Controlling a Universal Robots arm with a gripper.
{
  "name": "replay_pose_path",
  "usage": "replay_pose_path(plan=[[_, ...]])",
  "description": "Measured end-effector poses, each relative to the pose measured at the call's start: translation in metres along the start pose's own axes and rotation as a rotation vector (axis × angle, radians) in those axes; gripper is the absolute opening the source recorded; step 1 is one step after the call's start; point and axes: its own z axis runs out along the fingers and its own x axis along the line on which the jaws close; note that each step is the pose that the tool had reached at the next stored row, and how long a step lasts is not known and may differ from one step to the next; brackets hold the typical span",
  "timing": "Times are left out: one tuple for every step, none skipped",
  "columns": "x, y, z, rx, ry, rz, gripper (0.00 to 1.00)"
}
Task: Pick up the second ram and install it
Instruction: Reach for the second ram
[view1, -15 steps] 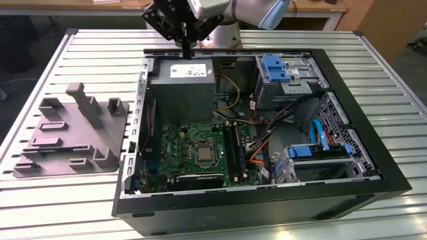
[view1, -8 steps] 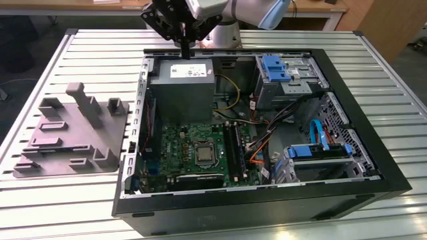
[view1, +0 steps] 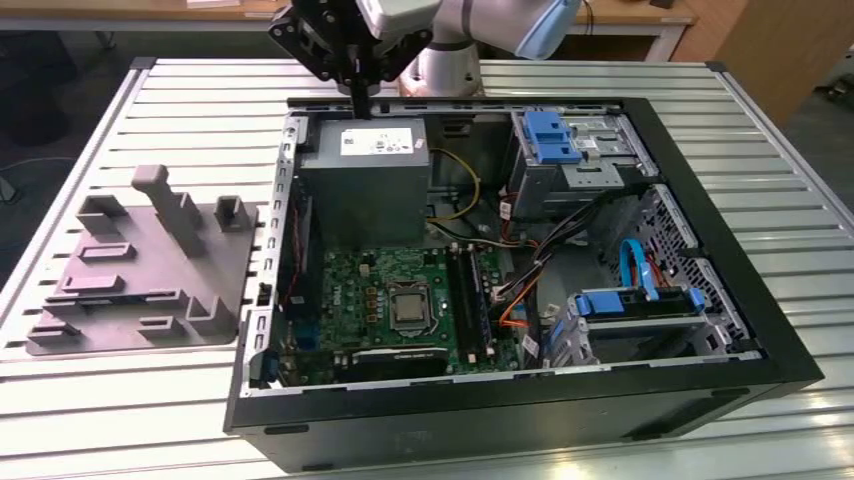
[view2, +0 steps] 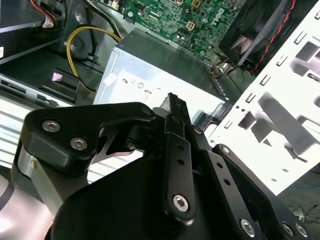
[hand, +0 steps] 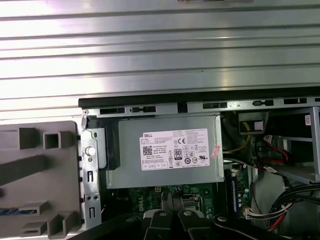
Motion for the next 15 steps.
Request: replay_pose_path(plan=[[0.0013,-0.0001,0.0,0.0,0.0,0.0,0.1],[0.0025,-0.0002,-0.0001,0.0001,0.0,0.0,0.1],[0.0037,-0.0003,-0.0001,0.0,0.0,0.0,0.1],[0.005,-0.0004,-0.0001,0.0,0.0,0.0,0.1],[0.0063,-0.0005,-0.0001,0.0001,0.0001,0.0,0.1],[0.0074,-0.0005,-0.0002,0.0001,0.0001,0.0,0.1],[0.0084,-0.0006,-0.0002,0.0001,0.0,0.0,0.1],[0.0094,-0.0007,-0.0002,0.0001,0.0001,0.0,0.1],[0.0103,-0.0008,-0.0001,-0.0001,0.0,0.0,0.1],[0.0112,-0.0008,-0.0001,0.0,0.0,0.0,0.1],[0.012,-0.0009,-0.0001,0.0,0.0,0.0,0.1],[0.0127,-0.001,-0.0001,0.0,0.0,0.0,0.1],[0.0135,-0.001,-0.0001,0.0,0.0,0.0,0.1],[0.0145,-0.0011,-0.0001,0.0,0.0,0.0,0.1],[0.0155,-0.0012,-0.0002,0.0001,0.0001,0.0,0.1]])
